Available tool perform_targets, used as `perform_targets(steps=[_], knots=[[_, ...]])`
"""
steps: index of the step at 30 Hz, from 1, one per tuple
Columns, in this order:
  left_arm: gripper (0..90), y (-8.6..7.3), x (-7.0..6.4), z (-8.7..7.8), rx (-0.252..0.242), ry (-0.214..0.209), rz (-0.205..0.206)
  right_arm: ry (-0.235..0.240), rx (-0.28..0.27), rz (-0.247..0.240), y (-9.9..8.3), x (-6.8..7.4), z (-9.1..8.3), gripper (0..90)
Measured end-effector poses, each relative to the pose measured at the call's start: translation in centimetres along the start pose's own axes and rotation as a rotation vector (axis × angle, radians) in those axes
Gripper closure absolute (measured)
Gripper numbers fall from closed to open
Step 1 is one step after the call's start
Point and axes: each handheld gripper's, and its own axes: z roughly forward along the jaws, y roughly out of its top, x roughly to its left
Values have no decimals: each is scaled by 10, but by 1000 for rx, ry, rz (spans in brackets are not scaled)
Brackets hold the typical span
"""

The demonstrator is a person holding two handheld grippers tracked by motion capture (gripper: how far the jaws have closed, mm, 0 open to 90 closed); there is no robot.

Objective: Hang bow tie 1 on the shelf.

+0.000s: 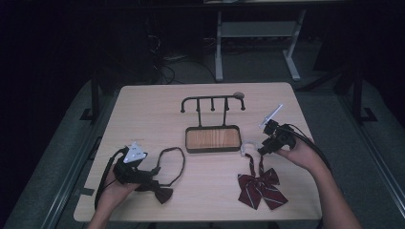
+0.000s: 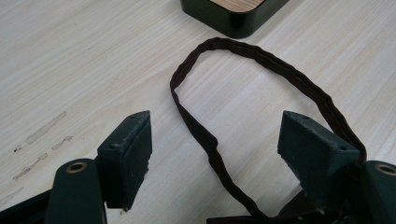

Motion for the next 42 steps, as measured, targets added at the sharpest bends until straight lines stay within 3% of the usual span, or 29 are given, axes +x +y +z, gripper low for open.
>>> perform_targets(steps=[13, 42], knots=[[267, 1, 0, -2, -3, 0, 0, -5, 54, 54, 8, -9, 20, 587], [267, 1, 2, -3, -14, 4, 3, -75, 154, 57, 14, -7, 40, 737]])
